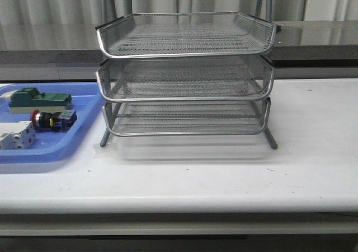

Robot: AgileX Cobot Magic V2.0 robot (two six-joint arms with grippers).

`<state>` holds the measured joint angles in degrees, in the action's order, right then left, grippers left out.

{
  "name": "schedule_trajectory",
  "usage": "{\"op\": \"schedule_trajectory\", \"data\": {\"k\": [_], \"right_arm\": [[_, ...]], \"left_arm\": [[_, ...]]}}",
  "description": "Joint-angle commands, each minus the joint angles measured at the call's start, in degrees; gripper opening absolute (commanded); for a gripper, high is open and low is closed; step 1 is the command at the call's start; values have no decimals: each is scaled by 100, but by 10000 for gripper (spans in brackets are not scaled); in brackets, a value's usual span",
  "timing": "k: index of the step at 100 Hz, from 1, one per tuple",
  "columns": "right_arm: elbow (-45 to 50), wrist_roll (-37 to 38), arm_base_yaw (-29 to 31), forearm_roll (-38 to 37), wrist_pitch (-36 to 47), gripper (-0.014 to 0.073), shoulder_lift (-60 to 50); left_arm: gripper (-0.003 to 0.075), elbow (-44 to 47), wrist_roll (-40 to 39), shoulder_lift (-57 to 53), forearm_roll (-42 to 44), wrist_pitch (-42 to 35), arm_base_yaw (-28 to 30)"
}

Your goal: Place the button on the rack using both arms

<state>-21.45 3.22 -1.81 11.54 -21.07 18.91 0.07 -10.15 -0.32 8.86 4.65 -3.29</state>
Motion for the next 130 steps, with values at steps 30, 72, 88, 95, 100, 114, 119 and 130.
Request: {"op": "schedule_trajectory", "data": {"k": [30, 72, 88, 95, 100, 114, 119, 130], "right_arm": [[-1708, -17, -17, 707, -409, -60, 2564], [-1708, -484, -56, 3367, -122, 260, 4370], [-1713, -1449, -139, 4563, -6, 413, 4803], [-1719, -2110, -213, 5310, 85, 410, 4931], [-1732, -2628, -237, 5884, 85, 410, 5050], [-1733, -4148, -257, 7471, -66, 410, 5463], [-1733, -4654, -257, 7997, -247, 410, 5631], [-1733, -5739, -257, 9090, -602, 410, 5981]], "left_arm": [[-20, 275, -70, -183, -15, -511, -19], [-20, 275, -70, -183, -15, -511, -19], [-20, 275, -70, -183, -15, -511, -19], [-20, 275, -70, -183, -15, -511, -19], [-20, 275, -70, -183, -15, -511, -19], [-20, 275, -70, -183, -15, -511, -19], [-20, 275, -70, -183, -15, -511, -19], [-20, 275, -70, -183, -15, -511, -19]]}}
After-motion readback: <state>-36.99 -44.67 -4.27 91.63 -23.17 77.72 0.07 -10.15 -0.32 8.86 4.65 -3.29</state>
